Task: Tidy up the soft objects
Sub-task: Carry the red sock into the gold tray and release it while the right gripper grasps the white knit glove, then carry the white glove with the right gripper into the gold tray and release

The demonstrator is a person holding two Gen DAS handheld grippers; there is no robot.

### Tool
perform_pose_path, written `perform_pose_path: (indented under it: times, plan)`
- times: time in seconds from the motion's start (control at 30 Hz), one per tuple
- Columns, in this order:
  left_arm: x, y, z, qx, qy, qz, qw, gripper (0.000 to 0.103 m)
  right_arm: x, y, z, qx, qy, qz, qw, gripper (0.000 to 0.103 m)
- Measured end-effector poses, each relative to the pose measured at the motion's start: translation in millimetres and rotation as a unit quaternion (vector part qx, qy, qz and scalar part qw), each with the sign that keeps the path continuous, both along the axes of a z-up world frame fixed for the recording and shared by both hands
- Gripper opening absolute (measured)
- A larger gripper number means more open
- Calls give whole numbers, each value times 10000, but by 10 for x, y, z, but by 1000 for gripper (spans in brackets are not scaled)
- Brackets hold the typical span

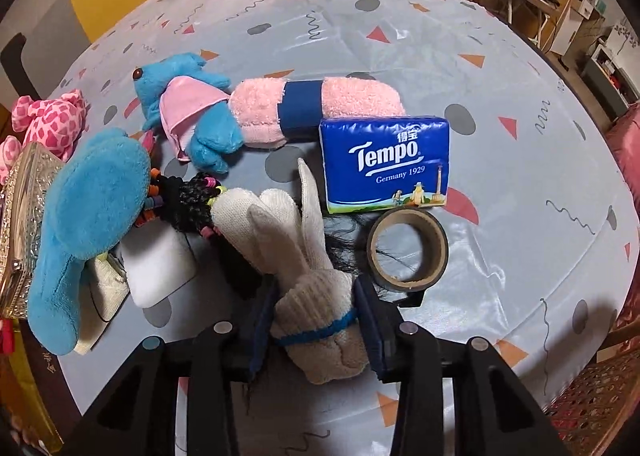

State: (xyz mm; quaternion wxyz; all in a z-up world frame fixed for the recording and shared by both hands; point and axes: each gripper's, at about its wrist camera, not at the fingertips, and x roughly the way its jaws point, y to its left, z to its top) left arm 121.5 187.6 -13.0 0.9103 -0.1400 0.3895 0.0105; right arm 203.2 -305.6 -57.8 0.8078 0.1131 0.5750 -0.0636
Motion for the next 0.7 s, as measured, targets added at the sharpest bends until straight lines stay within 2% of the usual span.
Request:
perform_pose_path:
  times: [0.1,0.27,0.47,0.57,0.7]
  plan:
    - [86,-22,-36,-38,13,77,10000,74,32,21,-25,-15,-22,-5,10000,40]
    - [-99,-23,54,-105,-128,285,9995,80,22,44,0,-15,-182,-3,9998,35]
    - [-591,-95,79,40,-146,561,9983,84,-55,22,142,145,-594,2,9981,32]
    - [-792,-189,89,179,-248,559,9980,94,-83,25,195,211,-787,59,9967,32]
    - [-996,-308,101,185,-353,511,9979,97,-143,18,326,377,-1176,53,9923,32]
